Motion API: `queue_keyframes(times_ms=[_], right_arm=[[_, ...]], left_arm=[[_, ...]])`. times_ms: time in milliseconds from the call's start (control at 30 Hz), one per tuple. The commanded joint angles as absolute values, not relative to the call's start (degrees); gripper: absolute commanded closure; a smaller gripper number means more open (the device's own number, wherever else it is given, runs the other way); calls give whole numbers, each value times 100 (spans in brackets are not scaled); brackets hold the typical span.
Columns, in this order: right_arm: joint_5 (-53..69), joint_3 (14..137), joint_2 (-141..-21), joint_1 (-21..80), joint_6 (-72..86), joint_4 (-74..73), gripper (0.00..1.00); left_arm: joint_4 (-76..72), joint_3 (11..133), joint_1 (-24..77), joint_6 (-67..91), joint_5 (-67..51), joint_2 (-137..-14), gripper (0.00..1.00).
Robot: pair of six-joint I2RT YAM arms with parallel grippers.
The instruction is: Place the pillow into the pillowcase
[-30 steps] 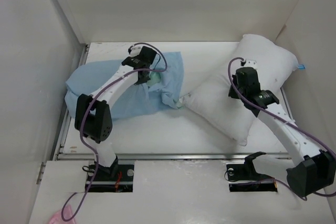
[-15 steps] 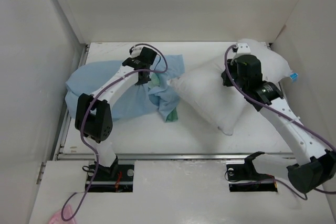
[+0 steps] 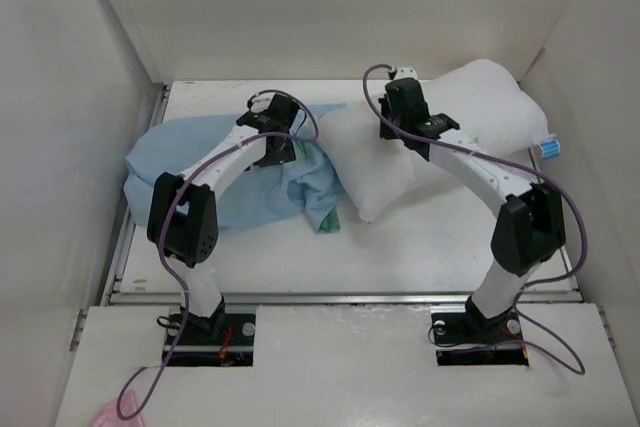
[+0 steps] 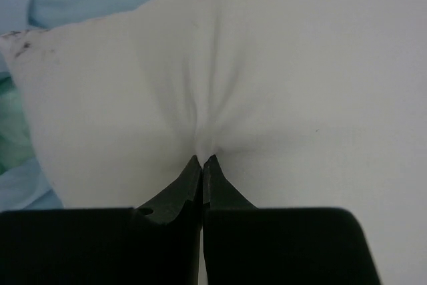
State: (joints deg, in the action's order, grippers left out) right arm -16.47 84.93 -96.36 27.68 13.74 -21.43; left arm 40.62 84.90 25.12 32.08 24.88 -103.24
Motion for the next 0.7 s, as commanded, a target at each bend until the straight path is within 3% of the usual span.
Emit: queue_keyframes(times_ms=[0, 33, 167, 267, 500, 567, 667], right_arm=[[-2452, 8657, -9869, 2268, 1626, -2171, 100], [-2034, 8579, -9870, 2076, 1678, -2171, 100], [-1014, 8131, -9642, 1899, 1679, -1644, 100], [-835, 8130, -9642, 1898, 1626, -1582, 100], [-774, 8253, -9694, 1846, 1565, -1635, 100], [-546, 8253, -9633, 1846, 1267, -1635, 100], [-105, 7885, -9240, 1924, 662, -1328, 100]], left_arm=[[4052, 8938, 2698, 2752, 2602, -10187, 17], [4052, 9052, 2750, 2681, 2602, -10395, 13], [3956, 9623, 2751, 2365, 2286, -10959, 11], [3972, 9843, 2751, 2188, 2162, -11346, 6], [4482, 10170, 2673, 2372, 2794, -11856, 9], [4482, 10099, 2515, 2592, 2856, -11909, 15], [4395, 10274, 2242, 2777, 2926, -12049, 53]])
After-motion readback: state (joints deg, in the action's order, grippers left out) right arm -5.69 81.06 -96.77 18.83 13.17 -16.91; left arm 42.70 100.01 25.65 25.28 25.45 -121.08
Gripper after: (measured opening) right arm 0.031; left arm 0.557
